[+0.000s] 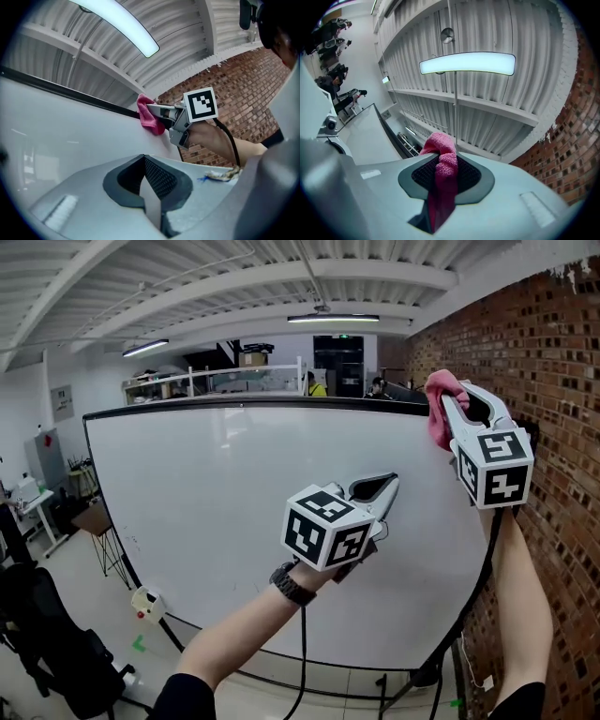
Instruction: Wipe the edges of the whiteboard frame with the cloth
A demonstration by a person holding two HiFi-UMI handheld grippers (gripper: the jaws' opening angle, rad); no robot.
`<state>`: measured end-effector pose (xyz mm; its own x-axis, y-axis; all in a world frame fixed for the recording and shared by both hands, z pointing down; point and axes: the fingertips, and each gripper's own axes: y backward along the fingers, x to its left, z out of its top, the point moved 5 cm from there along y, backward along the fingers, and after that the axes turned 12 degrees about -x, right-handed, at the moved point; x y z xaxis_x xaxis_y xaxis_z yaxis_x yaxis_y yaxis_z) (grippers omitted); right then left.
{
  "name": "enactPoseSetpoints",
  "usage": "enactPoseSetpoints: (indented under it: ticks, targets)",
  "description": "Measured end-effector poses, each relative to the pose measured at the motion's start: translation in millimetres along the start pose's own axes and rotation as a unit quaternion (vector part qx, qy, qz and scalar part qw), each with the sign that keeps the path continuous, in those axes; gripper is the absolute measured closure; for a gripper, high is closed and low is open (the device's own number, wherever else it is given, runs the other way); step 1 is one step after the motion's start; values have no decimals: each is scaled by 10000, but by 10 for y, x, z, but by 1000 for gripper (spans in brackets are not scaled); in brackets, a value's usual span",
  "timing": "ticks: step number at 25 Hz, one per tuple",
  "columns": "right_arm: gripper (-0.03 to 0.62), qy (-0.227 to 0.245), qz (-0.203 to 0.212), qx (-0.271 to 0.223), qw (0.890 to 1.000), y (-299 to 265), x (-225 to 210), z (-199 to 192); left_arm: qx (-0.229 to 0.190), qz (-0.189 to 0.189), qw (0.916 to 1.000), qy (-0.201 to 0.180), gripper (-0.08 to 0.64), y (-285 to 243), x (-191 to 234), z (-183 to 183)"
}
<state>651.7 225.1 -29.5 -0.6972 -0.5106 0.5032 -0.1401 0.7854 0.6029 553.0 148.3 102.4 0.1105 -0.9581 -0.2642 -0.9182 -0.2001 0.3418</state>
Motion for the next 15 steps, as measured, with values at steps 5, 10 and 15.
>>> enactPoseSetpoints:
  ticks: [5, 10, 15]
  targets:
    - [509, -87, 308, -226, 9992, -180, 494, 166, 77, 488, 9984, -274, 557, 455, 193, 201]
    - [508, -135, 521, -322, 9980, -431, 973, 315, 121, 904, 9949, -429, 557, 891, 457, 407]
    - [508, -169, 555, -211, 9981, -614, 1374, 487, 274, 1185, 9911, -544, 557, 1376, 630, 549]
